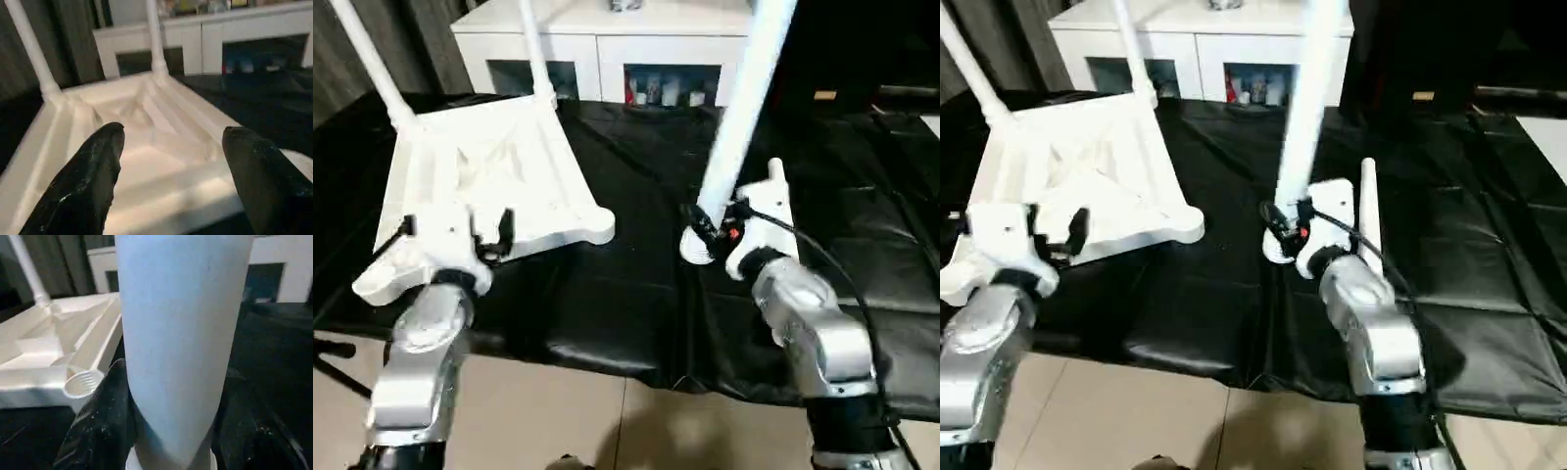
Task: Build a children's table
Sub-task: Pick table leg
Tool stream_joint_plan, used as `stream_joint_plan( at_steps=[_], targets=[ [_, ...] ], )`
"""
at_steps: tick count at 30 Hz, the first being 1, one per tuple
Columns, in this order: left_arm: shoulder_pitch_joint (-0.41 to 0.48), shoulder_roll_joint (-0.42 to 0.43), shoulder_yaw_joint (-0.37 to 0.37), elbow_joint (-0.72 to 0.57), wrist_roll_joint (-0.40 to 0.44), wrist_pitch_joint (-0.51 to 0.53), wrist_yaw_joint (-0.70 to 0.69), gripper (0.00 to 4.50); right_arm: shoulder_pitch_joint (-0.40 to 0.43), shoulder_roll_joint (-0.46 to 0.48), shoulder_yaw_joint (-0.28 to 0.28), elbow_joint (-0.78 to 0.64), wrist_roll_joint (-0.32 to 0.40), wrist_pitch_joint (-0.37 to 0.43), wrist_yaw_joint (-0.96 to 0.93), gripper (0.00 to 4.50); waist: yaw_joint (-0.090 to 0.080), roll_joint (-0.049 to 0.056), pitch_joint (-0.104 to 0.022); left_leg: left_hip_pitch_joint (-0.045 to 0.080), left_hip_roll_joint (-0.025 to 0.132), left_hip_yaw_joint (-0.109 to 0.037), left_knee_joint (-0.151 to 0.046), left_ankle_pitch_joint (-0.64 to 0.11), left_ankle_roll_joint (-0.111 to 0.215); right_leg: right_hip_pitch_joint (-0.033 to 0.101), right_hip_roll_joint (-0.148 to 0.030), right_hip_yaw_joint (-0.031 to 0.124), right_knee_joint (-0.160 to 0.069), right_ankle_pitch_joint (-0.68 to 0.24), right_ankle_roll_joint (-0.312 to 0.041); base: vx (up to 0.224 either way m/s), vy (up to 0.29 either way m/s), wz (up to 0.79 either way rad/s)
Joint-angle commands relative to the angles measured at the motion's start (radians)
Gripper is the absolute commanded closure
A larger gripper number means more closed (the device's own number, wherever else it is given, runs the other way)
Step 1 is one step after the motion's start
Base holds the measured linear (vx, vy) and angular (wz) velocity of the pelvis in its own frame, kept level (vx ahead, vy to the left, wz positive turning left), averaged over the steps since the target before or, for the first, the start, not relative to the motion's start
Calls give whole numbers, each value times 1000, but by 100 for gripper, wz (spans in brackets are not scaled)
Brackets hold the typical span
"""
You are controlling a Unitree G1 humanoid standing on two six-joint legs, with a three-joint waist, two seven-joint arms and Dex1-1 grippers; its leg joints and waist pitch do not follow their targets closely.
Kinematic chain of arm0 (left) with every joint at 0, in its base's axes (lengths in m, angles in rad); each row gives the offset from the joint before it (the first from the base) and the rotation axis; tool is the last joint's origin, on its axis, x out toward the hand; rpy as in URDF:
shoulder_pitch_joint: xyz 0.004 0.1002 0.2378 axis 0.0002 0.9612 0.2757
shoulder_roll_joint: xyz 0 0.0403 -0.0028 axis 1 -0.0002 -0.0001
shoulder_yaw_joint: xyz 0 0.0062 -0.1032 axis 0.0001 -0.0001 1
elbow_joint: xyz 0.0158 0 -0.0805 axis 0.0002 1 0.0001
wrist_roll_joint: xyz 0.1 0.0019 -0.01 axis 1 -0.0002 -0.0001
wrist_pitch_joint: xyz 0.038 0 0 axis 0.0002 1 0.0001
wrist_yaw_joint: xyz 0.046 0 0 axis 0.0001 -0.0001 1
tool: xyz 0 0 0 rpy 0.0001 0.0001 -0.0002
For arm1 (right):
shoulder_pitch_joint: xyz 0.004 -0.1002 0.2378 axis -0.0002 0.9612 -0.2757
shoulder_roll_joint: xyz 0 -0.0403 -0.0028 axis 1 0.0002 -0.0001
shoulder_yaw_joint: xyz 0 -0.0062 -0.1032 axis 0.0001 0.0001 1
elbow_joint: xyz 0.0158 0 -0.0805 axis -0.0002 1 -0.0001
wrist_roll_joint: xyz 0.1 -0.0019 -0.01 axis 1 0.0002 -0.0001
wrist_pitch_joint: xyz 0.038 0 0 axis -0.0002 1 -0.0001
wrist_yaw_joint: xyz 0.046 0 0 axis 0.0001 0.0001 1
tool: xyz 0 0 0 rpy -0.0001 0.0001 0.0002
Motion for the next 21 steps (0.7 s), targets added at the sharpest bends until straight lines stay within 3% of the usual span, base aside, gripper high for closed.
stream_joint_plan(
  at_steps=[1,2,3,4,6,7,8,9,10,11,12,14,15,16,17,18,19,20,21],
  targets=[
    [-1,-2,-1,-8,16,-11,15,88,14,-5,8,-2,-3,-19,-4,264,15,-14,-65,-7,36,-18,-52,-152,122,62,-155,96,-124,-441,-159,0,0,0],
    [5,-17,0,-5,25,-28,21,88,26,-3,7,-1,-7,-10,-4,264,22,-13,-63,-4,42,-26,-47,-147,128,64,-170,102,-134,-503,-158,0,0,0],
    [6,-22,2,-2,31,-35,22,88,29,2,6,0,-10,-7,-5,264,21,-6,-66,-2,44,-27,-53,-140,132,62,-158,95,-130,-499,-162,-17,53,2],
    [8,-25,0,1,33,-36,19,88,31,3,6,0,-16,-8,-6,264,19,-7,-68,0,43,-23,-61,-140,135,59,-146,86,-126,-479,-164,-17,53,2],
    [12,-29,-7,6,38,-46,21,88,38,7,9,-8,-25,-13,-3,264,9,1,-76,14,39,-7,-74,-151,165,46,-117,69,-112,-342,-187,-10,65,7],
    [13,-29,-9,7,39,-49,22,88,40,6,11,-11,-26,-9,-1,264,6,-1,-75,14,38,-4,-75,-161,173,46,-116,68,-112,-324,-191,-11,66,8],
    [14,-29,-12,10,44,-52,27,88,43,2,16,-15,-26,-7,3,264,6,0,-74,19,39,-2,-73,-196,180,46,-128,69,-120,-339,-191,-26,72,7],
    [15,-30,-14,11,47,-52,31,88,45,-1,19,-15,-24,-9,4,264,8,-7,-71,16,39,-4,-66,-216,183,52,-153,79,-132,-370,-182,-28,86,6],
    [15,-30,-14,11,47,-52,31,88,45,-1,19,-15,-24,-9,4,264,12,-6,-70,16,42,-7,-60,-219,182,54,-169,87,-140,-391,-176,-28,86,6],
    [18,-33,-16,11,50,-54,31,88,45,-3,18,-10,-22,-13,1,264,19,-9,-68,17,46,-13,-48,-221,181,55,-195,102,-154,-435,-162,-28,102,8],
    [18,-35,-17,11,52,-55,31,88,45,-2,16,-9,-20,-14,-1,264,22,-9,-64,17,50,-23,-46,-230,182,57,-209,105,-163,-489,-145,-33,124,9],
    [21,-42,-18,7,55,-54,30,88,41,4,5,-5,-12,-11,-10,264,13,-5,-62,25,46,-22,-63,-272,178,54,-192,87,-167,-536,-111,-34,132,7],
    [25,-49,-21,1,61,-53,28,88,36,10,-4,-1,-15,-7,-16,264,-1,8,-65,39,41,-15,-90,-324,174,46,-152,58,-153,-502,-85,-34,152,2],
    [26,-53,-21,-1,60,-52,27,88,34,10,-3,0,-20,-6,-18,264,-18,20,-70,88,43,14,-94,-366,112,7,-103,61,-144,-477,-61,-34,152,2],
    [26,-56,-21,-2,58,-51,27,88,33,9,-1,1,-24,-5,-19,264,-42,24,-59,95,40,44,-144,-556,22,-21,-25,-3,-86,-400,-24,-50,165,-14],
    [26,-55,-23,-2,60,-52,28,88,33,9,0,1,-25,-4,-20,264,-45,21,-58,95,69,106,-178,-661,-56,-38,-4,-46,-7,-297,-36,-60,157,-26],
    [26,-54,-24,-1,61,-53,28,88,34,11,0,0,-23,-3,-19,264,-42,14,-57,85,86,118,-193,-694,-72,-26,-11,-59,32,-252,-43,-60,157,-26],
    [25,-54,-25,1,62,-54,29,88,34,12,2,-1,-20,-4,-16,264,-24,11,-51,72,129,162,-229,-748,-104,-1,-29,-85,98,-221,-69,-66,115,-35],
    [26,-53,-25,2,64,-56,28,88,34,11,9,-2,-21,-3,-13,264,-7,-19,-47,79,140,181,-226,-747,-135,10,-53,-55,90,-322,-70,-75,43,-44]
  ],
)
